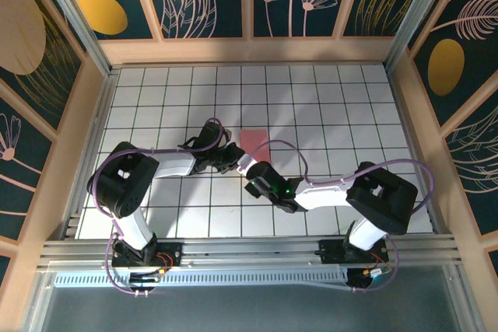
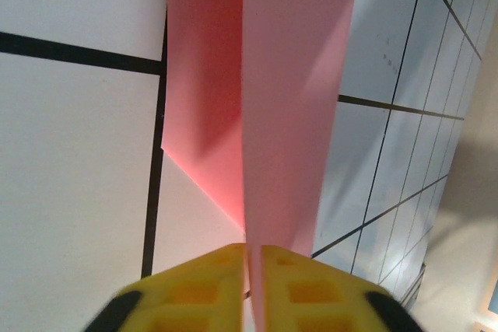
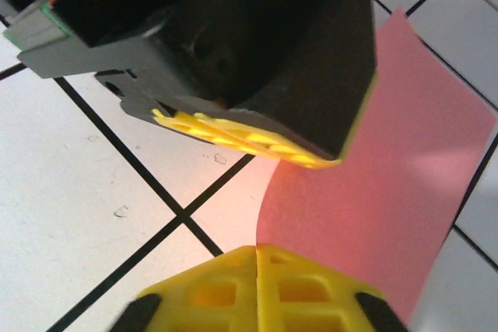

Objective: Fold a paper plane with a square sheet of paper (fold left side to right side)
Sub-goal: Third fold the triangle at the center of the table.

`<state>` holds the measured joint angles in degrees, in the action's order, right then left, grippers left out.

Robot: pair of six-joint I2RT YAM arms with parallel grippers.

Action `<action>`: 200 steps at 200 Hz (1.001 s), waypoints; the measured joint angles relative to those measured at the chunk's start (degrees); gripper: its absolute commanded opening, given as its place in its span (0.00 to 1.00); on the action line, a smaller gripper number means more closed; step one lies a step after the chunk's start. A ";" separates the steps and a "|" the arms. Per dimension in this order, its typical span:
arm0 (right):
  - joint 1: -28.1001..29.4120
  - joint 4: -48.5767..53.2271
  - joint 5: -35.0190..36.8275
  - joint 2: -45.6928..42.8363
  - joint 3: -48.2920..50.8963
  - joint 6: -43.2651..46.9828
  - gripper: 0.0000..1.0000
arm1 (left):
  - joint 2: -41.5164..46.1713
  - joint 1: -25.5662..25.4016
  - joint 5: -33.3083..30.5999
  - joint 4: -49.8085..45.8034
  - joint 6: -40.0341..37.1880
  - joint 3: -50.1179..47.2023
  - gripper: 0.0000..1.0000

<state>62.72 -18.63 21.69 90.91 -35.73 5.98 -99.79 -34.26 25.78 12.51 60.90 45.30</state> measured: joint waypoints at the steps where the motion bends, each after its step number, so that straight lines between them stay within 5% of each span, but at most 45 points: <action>1: 0.00 0.00 -0.09 0.00 0.00 -0.24 0.00 | 0.04 0.00 0.00 -0.07 0.09 0.00 0.25; 26: -1.20 0.46 -3.67 -0.42 0.17 -1.68 0.00 | 2.54 0.17 -1.64 -2.62 -1.46 0.37 0.38; 58: -6.91 1.36 -13.66 -3.50 1.60 -5.75 0.00 | 6.25 2.21 -2.75 -6.03 -4.02 1.27 0.40; 134: -17.62 1.62 -40.68 -4.74 2.23 -15.50 0.00 | 2.80 4.90 -2.56 -14.10 -14.16 12.17 0.18; 200: -19.52 1.60 -49.18 -1.11 1.60 -19.47 0.00 | -10.49 3.21 -0.31 -17.86 -20.46 21.42 0.07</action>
<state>43.20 -17.04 -27.49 89.80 -34.13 -13.50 -110.28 -31.05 25.47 -5.34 40.45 66.72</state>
